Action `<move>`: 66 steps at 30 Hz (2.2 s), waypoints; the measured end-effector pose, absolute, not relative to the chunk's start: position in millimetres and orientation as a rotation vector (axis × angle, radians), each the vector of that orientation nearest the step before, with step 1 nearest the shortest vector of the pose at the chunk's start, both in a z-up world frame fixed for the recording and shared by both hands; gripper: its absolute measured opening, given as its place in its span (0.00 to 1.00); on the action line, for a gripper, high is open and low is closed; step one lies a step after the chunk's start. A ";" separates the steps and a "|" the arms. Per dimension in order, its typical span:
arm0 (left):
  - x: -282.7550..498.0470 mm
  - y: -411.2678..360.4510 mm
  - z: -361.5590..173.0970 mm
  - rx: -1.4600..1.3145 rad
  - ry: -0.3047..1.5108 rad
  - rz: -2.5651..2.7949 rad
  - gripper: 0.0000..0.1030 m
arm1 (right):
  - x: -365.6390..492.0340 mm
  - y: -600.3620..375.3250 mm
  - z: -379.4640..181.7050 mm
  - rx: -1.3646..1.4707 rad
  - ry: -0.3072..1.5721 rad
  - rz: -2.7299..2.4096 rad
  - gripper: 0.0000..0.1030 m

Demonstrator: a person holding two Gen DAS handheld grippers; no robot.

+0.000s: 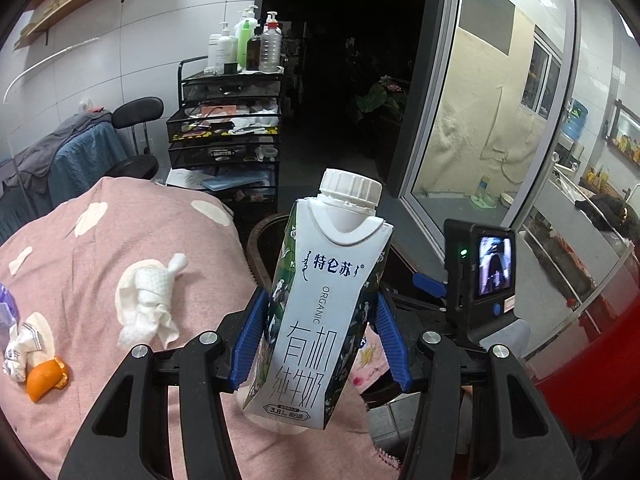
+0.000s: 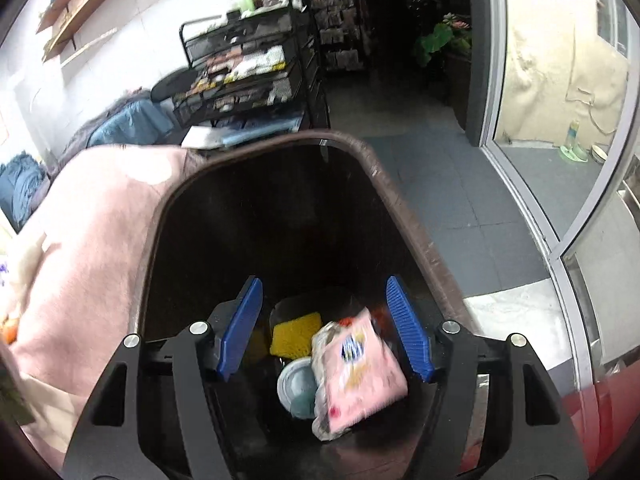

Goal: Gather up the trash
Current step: 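Lower the milk carton into the bin and open the left tool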

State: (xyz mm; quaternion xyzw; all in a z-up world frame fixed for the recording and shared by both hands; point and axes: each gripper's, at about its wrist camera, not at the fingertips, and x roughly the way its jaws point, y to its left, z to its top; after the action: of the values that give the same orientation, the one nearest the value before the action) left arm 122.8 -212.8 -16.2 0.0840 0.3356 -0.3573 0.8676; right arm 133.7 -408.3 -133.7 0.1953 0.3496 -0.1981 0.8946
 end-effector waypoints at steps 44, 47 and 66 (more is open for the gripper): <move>174.9 -321.9 -104.9 0.303 1.027 -0.758 0.74 | 76.2 -465.1 -71.3 0.504 0.485 -0.665 0.87; 173.2 -321.9 -103.8 0.318 1.025 -0.754 0.77 | 75.7 -464.1 -69.3 0.502 0.476 -0.664 0.89; 132.5 -227.2 -30.1 0.239 0.770 -0.626 0.80 | 82.0 -416.3 -53.2 0.426 0.434 -0.455 0.91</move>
State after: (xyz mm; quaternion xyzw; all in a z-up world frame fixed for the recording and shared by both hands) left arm 132.5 -227.2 -30.1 0.1144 0.3686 -0.2994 0.8726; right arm 82.0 -416.3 -53.2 0.2081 0.2116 -0.2219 0.9288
